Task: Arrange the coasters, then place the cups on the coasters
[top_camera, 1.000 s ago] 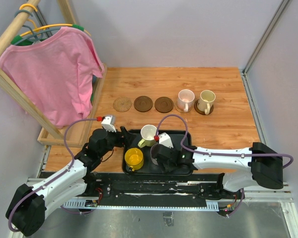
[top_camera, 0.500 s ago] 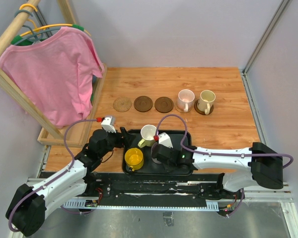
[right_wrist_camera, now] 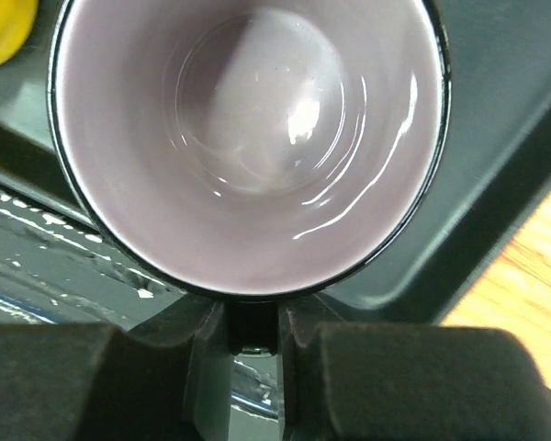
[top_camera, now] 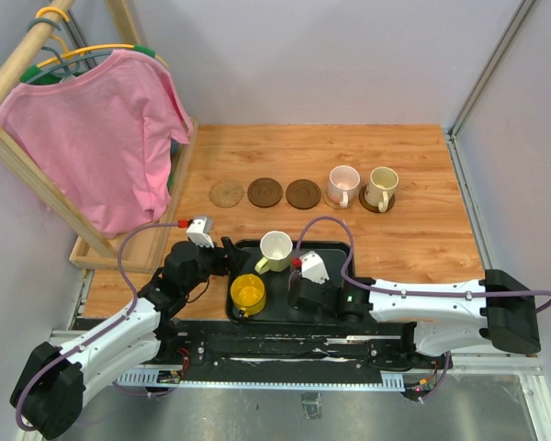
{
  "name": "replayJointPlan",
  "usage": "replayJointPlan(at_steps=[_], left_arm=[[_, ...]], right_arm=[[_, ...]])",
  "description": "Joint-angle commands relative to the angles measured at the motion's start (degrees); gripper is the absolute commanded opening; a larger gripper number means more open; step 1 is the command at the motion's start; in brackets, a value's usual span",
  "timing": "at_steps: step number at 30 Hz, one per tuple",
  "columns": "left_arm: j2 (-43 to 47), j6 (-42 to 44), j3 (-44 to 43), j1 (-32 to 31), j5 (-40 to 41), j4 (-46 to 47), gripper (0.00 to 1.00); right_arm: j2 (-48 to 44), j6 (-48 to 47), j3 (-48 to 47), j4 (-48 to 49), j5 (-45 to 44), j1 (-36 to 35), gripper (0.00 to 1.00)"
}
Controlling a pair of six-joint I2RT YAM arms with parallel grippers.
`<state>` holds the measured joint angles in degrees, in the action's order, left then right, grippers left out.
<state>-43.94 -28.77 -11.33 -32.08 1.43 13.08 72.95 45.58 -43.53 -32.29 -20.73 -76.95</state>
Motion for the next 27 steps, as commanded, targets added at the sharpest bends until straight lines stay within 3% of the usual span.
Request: replayJointPlan(at_steps=[1, 7, 13, 21, 27], left_arm=[[1.0, 0.1, 0.0, -0.6, 0.6, 0.3, 0.84], [1.3, 1.0, -1.6, -0.6, 1.5, -0.7, 0.84], [0.8, 1.7, -3.2, -0.6, 3.1, -0.8, 0.84], [-1.1, 3.6, -5.6, -0.6, 7.4, -0.3, 0.84], [-3.5, 4.3, -6.9, -0.5, 10.1, 0.5, 0.84]], right_arm=[[-2.5, 7.3, -4.6, -9.5, -11.3, -1.5, 0.01], [-1.3, 7.3, -12.6, -16.6, -20.9, -1.3, 0.01], [-1.0, -3.7, -19.4, -15.2, -25.2, 5.3, 0.01], [1.9, -16.4, -25.6, -4.4, -16.1, 19.4, 0.01], [10.4, -22.1, -33.4, -0.4, -7.8, 28.5, 0.01]])
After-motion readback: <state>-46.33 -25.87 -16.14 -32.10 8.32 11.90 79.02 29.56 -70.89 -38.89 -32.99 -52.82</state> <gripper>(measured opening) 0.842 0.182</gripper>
